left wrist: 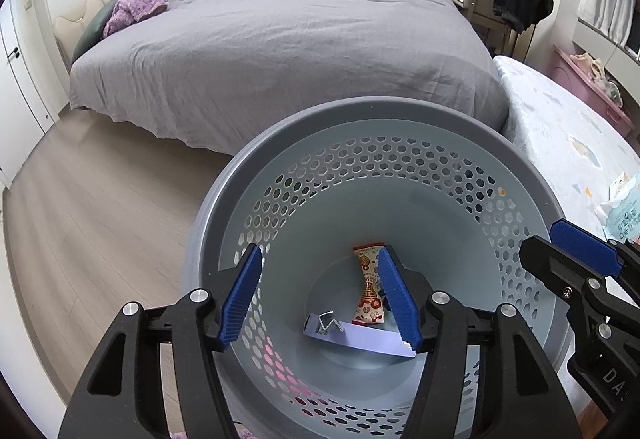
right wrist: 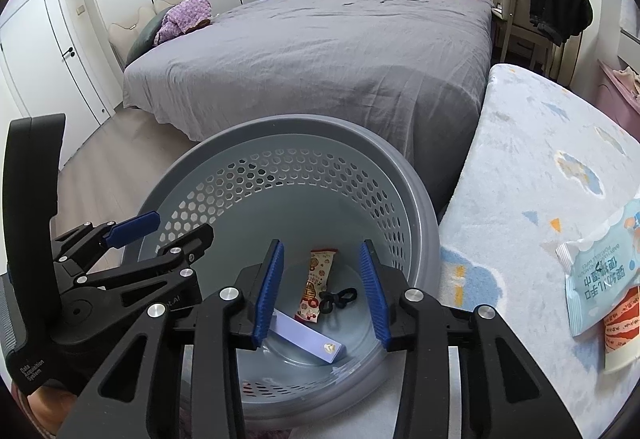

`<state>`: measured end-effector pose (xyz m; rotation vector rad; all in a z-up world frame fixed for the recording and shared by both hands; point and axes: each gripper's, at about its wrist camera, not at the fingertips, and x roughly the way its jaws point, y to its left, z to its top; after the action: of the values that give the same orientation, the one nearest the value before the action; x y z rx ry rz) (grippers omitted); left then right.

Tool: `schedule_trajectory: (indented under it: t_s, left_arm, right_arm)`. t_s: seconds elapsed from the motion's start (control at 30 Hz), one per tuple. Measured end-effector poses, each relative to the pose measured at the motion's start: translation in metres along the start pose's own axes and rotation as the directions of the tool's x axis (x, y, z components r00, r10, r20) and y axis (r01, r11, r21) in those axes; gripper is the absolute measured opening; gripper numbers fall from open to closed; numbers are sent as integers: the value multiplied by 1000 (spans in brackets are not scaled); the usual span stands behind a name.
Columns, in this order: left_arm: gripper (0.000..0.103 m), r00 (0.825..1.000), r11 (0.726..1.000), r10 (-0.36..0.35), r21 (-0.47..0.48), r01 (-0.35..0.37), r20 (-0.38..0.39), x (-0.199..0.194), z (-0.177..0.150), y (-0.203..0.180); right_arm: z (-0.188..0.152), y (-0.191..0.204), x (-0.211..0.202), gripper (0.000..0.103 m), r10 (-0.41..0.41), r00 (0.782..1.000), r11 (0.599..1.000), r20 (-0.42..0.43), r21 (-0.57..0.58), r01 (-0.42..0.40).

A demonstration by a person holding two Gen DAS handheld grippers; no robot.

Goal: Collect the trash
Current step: 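Carry both items over the basket and open both grippers to drop them, then move both open grippers from the basket back over the table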

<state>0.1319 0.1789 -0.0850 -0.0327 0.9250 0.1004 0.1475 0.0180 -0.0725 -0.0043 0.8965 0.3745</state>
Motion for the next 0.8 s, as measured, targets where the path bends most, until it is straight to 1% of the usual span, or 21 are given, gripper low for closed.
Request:
schedule_trajectory:
  t_s: [0.1, 0.17, 0.23, 0.43, 0.5, 0.53, 0.7, 0.8]
  left_arm:
    - [64, 1000, 1000, 0, -2, 0, 5, -1, -1, 0]
    - [69, 1000, 1000, 2, -1, -2, 12, -3, -2, 0]
    - [70, 1000, 1000, 2, 2, -2, 19, -5, -2, -1]
    - [74, 999, 1000, 5, 11, -5, 38, -13, -4, -3]
    - [76, 999, 1000, 6, 12, -6, 43, -15, -5, -4]
    - [79, 999, 1000, 8, 14, -9, 45, -16, -6, -5]
    - [80, 999, 1000, 2, 19, -3, 49, -23, -10, -9]
    - [84, 998, 1000, -2, 25, 1, 58, -28, -13, -12]
  right_arm:
    - [-2, 0, -2, 38, -5, 1000, 1000, 0, 2, 5]
    - [-3, -1, -3, 41, -8, 1000, 1000, 2, 4, 8]
    - [-5, -1, -6, 43, -12, 1000, 1000, 4, 6, 12]
    - [-11, -4, -14, 46, -25, 1000, 1000, 11, 14, 25]
    - [-12, -5, -18, 48, -31, 999, 999, 16, 18, 31]
    - [-13, -5, -19, 50, -36, 999, 999, 17, 19, 35]
    - [-20, -9, -29, 52, -62, 998, 998, 19, 27, 61]
    - [-26, -14, -36, 55, -73, 997, 997, 22, 38, 72]
